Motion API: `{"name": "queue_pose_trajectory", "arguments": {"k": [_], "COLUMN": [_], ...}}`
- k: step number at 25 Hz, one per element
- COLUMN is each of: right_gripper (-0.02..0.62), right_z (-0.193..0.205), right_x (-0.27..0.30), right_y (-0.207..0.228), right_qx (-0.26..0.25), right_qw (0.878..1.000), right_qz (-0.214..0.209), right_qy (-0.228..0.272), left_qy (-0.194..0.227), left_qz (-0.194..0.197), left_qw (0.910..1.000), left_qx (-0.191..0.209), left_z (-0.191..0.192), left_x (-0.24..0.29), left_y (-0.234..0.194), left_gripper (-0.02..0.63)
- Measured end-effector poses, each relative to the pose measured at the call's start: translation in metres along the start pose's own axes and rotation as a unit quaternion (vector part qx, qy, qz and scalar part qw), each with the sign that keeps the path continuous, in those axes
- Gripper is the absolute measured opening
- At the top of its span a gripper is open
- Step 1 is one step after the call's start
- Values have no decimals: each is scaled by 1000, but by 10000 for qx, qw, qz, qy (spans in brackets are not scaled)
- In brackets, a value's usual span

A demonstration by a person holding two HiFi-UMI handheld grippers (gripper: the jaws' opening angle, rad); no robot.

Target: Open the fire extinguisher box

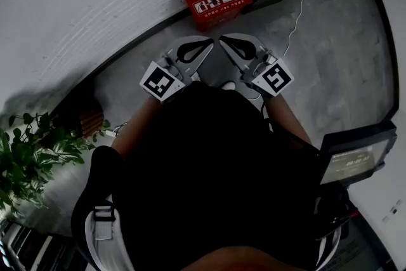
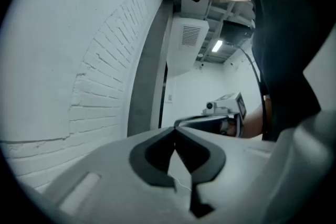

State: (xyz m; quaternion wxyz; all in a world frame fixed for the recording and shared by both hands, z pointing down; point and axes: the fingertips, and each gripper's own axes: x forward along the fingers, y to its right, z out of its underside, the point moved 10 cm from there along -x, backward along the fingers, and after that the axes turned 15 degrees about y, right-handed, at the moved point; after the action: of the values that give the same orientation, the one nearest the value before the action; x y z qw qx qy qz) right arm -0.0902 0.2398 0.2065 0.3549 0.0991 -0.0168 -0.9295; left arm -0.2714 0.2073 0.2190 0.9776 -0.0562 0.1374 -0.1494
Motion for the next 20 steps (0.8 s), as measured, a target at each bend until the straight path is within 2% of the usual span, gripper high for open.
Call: {"name": "queue_pose_trajectory", "arguments": {"k": [12, 18, 20], "right_gripper": [8, 8, 8], "right_z": [18, 21, 20], "right_x": [63, 79, 80], "right_y": [-1, 1, 5], "right_qx": [13, 72, 63], "right_qw": [9998, 9996, 9995], "right_qz": [-30, -99, -145], "right_qy": [-209, -256, -289], "left_qy": [15, 199, 139], "left_qz": [18, -60, -78], "left_qw": [9999, 9996, 9998], "left_qx": [-146, -184, -154], "left_z": [-3, 1, -1], "left_x": [-31, -40, -38], "left_y": [-54, -69, -70], "left_gripper": [0, 0, 0]}}
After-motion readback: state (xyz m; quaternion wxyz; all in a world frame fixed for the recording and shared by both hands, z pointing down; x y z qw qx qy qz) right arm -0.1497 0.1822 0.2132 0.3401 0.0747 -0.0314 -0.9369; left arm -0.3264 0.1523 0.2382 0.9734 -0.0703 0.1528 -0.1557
